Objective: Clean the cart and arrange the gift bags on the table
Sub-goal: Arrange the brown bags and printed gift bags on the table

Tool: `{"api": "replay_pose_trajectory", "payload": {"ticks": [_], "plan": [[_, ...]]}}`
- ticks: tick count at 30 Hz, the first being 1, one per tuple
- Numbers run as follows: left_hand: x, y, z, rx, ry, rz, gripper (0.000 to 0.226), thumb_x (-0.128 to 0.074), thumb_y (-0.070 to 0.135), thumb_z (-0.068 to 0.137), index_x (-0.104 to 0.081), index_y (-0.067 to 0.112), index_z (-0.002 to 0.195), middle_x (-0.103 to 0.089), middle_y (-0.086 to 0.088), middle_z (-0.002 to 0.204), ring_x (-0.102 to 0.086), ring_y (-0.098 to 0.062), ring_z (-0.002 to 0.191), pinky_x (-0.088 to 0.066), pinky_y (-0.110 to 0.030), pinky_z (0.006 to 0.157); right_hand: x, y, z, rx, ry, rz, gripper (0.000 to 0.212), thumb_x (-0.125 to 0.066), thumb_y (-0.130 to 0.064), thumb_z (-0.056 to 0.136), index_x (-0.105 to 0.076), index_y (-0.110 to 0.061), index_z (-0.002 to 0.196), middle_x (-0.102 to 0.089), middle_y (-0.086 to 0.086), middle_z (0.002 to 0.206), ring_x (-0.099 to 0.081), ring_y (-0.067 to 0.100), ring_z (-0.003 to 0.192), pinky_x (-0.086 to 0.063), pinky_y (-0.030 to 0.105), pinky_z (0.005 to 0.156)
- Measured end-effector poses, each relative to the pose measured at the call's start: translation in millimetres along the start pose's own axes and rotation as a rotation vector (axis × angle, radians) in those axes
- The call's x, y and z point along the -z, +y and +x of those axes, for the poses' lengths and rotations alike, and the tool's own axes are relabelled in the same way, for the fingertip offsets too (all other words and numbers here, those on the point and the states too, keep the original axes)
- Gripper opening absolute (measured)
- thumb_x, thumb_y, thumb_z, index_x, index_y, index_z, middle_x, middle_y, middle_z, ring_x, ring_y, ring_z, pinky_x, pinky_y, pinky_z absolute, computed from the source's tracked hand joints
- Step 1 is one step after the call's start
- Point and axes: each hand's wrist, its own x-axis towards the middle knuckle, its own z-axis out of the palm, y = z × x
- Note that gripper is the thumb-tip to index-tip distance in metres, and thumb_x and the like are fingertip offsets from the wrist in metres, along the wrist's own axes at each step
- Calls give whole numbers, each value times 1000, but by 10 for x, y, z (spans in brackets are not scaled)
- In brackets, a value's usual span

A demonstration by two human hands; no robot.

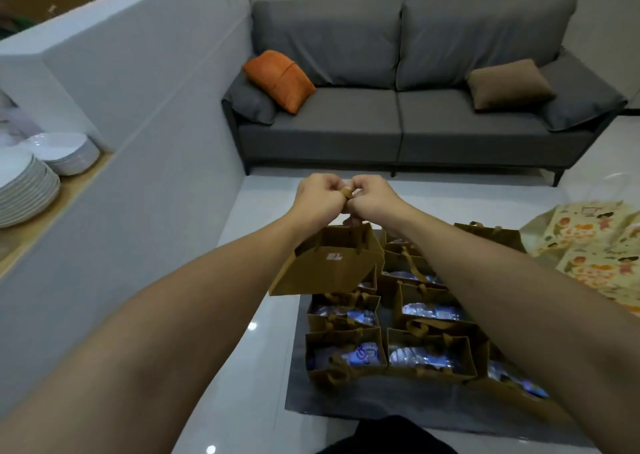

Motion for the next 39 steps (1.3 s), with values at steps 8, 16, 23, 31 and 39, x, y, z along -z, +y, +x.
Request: {"api": "replay_pose_trajectory", "payload": {"ticks": [8, 16, 23, 31, 39], "plan": [[-144, -325, 621, 91, -38, 95, 43, -84, 30, 80, -57, 22, 113, -63, 3, 108, -60, -17, 95, -54, -29, 75, 75, 169, 582, -48, -54, -472, 16, -80, -22, 75, -67, -14, 71, -64, 8, 74, -65, 22, 73, -58, 39, 61], [-749, -1164, 675, 252, -413, 501, 22, -71, 22, 85, -67, 18, 106, -68, -6, 107, -62, -23, 96, -53, -34, 78, 217, 859, 702, -225, 35, -447, 9, -59, 1, 75, -66, -3, 72, -65, 14, 76, -65, 30, 75, -59, 42, 63], [-1284, -1935, 201, 344, -685, 581, 22, -62, 34, 97, -69, 16, 108, -65, -3, 106, -59, -24, 99, -48, -32, 85, 209, 1317, 640, -263, 93, -404, 32, -57, 3, 76, -42, -15, 53, -43, 0, 55, -44, 17, 55, -29, 26, 48], [-1722, -2512, 76, 456, -680, 586, 23, -54, 41, 100, -61, 23, 113, -66, -1, 101, -60, -21, 88, -49, -33, 80, -44, 1477, 686, -149, 121, -427, 38, -59, -6, 83, -41, -27, 58, -47, -6, 61, -52, 18, 68, -44, 28, 64], [-2007, -2537, 208, 735, -530, 211, 47, -77, 51, 82, -61, 24, 117, -68, 0, 110, -65, -17, 90, -53, -24, 64, 6, 1589, 811, -135, 151, -376, 37, -56, -4, 81, -41, -25, 55, -44, -5, 57, -43, 9, 56, -33, 25, 54]]}}
